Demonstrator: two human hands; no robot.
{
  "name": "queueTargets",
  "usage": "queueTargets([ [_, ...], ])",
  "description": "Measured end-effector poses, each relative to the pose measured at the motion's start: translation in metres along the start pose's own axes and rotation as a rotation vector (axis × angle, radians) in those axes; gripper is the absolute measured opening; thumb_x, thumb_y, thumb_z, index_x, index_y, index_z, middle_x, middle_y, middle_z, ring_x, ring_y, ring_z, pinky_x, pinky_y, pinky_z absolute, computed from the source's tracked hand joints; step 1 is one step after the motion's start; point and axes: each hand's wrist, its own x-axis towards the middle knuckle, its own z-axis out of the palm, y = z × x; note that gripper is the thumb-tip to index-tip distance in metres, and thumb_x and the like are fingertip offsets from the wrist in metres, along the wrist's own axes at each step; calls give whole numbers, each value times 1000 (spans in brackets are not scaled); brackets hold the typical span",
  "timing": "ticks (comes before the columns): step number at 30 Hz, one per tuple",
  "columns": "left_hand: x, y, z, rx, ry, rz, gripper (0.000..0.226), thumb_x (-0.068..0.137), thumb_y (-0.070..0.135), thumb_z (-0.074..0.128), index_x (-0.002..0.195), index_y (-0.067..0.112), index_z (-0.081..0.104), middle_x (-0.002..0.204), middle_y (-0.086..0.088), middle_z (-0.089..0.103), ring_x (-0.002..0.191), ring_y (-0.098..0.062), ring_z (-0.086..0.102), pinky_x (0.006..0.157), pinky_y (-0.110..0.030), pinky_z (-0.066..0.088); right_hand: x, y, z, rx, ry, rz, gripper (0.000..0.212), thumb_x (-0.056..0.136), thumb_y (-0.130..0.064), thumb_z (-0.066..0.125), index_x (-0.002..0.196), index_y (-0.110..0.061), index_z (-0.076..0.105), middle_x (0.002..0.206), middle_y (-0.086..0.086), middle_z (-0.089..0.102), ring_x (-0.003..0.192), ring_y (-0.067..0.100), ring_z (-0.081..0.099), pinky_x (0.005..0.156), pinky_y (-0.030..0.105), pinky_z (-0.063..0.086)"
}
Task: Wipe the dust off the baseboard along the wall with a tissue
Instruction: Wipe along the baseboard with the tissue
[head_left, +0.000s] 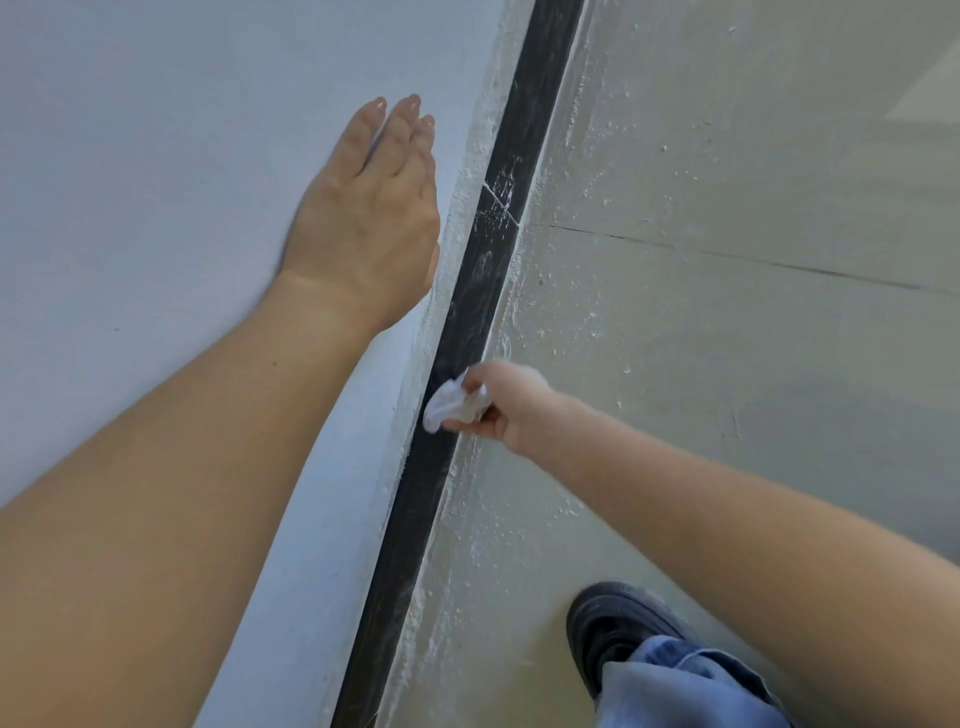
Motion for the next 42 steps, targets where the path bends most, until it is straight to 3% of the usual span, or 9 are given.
queueTargets([
  [2, 1, 0, 0, 6, -1, -4, 61, 91, 28, 21, 143, -2, 29, 153, -13, 27, 144, -28, 16, 117, -42, 11, -2, -22, -8, 78, -13, -116, 25, 88, 6, 51, 113, 1, 54, 105, 25, 59, 88, 30, 67, 71, 31, 60],
  [7, 2, -1, 0, 20, 6, 13, 59, 92, 28, 23, 142, -1, 31, 152, -12, 28, 144, -28, 17, 117, -42, 12, 6, -49, -32, 428, 11, -334, 33, 87, 2, 52, 120, -1, 47, 117, 25, 59, 85, 31, 69, 67, 34, 61],
  [12, 1, -1, -1, 18, 18, 6, 58, 91, 26, 23, 141, -1, 34, 151, -12, 31, 143, -27, 21, 117, -41, 12, 14, 2, -23, 114, 55, -95, 38, 83, -2, 57, 121, 2, 51, 117, 25, 58, 79, 32, 69, 56, 31, 59],
  [15, 0, -1, -1, -21, 6, 0, 57, 92, 25, 25, 141, -3, 33, 152, -14, 29, 143, -28, 19, 117, -41, 9, 16, 9, -16, 4, 7, 5, 33, 86, -1, 60, 118, 3, 54, 111, 24, 63, 84, 32, 70, 64, 35, 60],
  [24, 0, 0, -3, -26, 12, -13, 57, 91, 26, 26, 140, -2, 37, 150, -13, 33, 142, -27, 21, 116, -41, 5, 5, -116, -24, -85, 138, -317, 7, 87, 6, 54, 91, 0, 55, 82, 19, 62, 60, 26, 66, 53, 33, 60],
  [30, 0, -1, -4, -38, 9, -21, 57, 89, 24, 27, 138, -4, 39, 148, -14, 37, 141, -28, 26, 114, -40, 3, 5, -145, -41, 162, 229, -515, 3, 88, -2, 55, 90, -3, 52, 95, 14, 62, 91, 28, 69, 79, 42, 60],
  [33, 1, -1, -4, -48, 25, -26, 56, 88, 24, 29, 136, -4, 43, 146, -15, 40, 139, -28, 29, 114, -40, 6, 4, -101, -42, 86, 160, -398, 17, 89, -8, 53, 103, 1, 54, 106, 18, 61, 93, 31, 69, 63, 38, 62],
  [37, 2, -1, -1, -44, 43, -28, 57, 88, 21, 25, 134, -5, 45, 144, -15, 42, 138, -28, 32, 114, -40, 9, -4, -23, -29, -121, -37, -76, 36, 86, -9, 58, 120, 1, 52, 110, 22, 63, 81, 30, 72, 59, 33, 60],
  [42, 3, -1, -2, -40, 51, -14, 57, 86, 23, 25, 133, -3, 47, 143, -14, 44, 137, -28, 34, 114, -40, 11, -11, -40, -6, 27, -112, -82, 29, 93, -4, 51, 122, 0, 50, 118, 21, 57, 93, 31, 66, 58, 33, 60],
])
